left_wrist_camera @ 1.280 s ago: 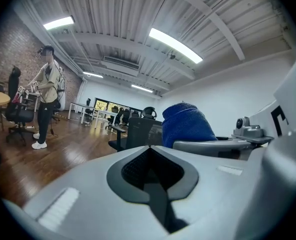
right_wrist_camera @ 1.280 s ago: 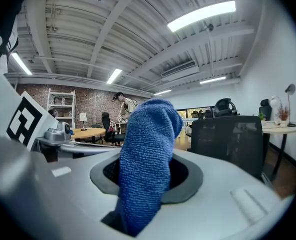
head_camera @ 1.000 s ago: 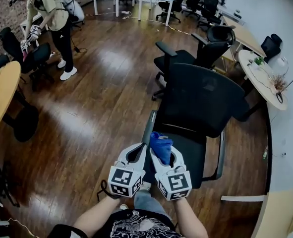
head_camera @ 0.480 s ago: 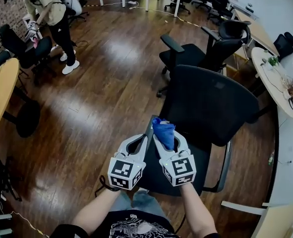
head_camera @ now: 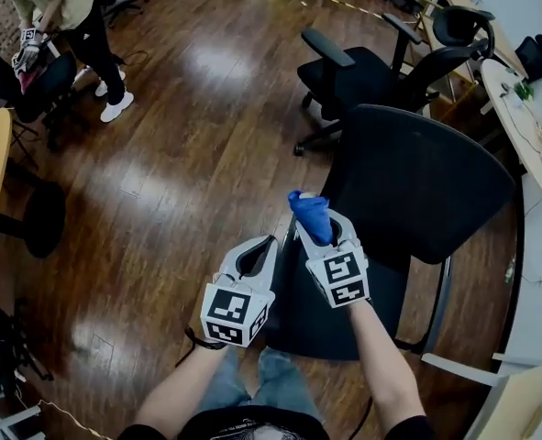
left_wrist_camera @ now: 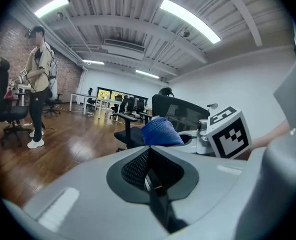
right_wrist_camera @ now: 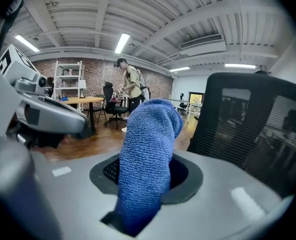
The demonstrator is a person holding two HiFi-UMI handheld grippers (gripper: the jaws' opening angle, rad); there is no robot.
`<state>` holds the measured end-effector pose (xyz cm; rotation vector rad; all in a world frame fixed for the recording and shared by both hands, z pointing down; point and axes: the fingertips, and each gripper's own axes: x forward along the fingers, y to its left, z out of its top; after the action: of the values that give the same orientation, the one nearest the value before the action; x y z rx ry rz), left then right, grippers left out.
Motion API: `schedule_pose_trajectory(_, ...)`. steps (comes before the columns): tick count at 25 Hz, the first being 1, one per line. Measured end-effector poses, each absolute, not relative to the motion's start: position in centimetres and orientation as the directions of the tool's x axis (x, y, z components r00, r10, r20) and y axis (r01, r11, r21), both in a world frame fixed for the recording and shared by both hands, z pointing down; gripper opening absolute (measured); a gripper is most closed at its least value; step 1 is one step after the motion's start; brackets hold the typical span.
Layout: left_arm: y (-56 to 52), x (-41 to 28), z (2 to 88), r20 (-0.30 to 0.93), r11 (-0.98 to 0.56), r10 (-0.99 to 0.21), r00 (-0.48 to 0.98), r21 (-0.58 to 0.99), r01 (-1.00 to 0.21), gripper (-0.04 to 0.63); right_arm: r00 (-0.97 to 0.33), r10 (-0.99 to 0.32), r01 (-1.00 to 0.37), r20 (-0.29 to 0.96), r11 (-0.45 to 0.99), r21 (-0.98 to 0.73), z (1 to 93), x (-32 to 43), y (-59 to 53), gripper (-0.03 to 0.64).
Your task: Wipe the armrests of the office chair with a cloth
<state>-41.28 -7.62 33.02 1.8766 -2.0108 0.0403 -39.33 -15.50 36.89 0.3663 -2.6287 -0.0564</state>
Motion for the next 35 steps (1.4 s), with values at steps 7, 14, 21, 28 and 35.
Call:
schedule_pose_trajectory(7, -10.0, -44.6, 36.5, 0.328, 0.048, -0.944, 0.043, 0.265, -0.963, 0.005, -0.775, -0.29, -0.264, 0.562, 0.956, 0.129, 43.0, -42.4, -17.8, 0.138)
schedule_pose_trajectory(14, -11.2, -45.4, 38.4, 0.345, -0.043, -0.927, 0.147, 0.293, -0.955, 0.005, -0.691, -0.338, -0.259, 0.638, 0.941, 0.218, 46.9, -43.2, -19.0, 0.136)
schedule_pose_trajectory(21, -11.4, -46.1, 39.5, 0.348, -0.127, -0.907, 0.239, 0.316, -0.94, 0.005, -0.634, -0.366, -0.272, 0.681, 0.93, 0.246, 49.2, -43.3, -18.6, 0.137)
schedule_pose_trajectory(28, -11.0, -45.6, 40.6, 0.354, -0.182, -0.886, 0.299, 0.328, -0.927, 0.005, -0.631, -0.405, -0.351, 0.662, 0.91, 0.222, 49.0, -42.8, -18.1, 0.137)
schedule_pose_trajectory(35, -9.9, -44.0, 41.9, 0.361, -0.18, -0.88, 0.308, 0.347, -0.92, 0.005, -0.654, -0.394, -0.371, 0.645, 0.911, 0.18, 48.8, -41.2, -15.5, 0.137)
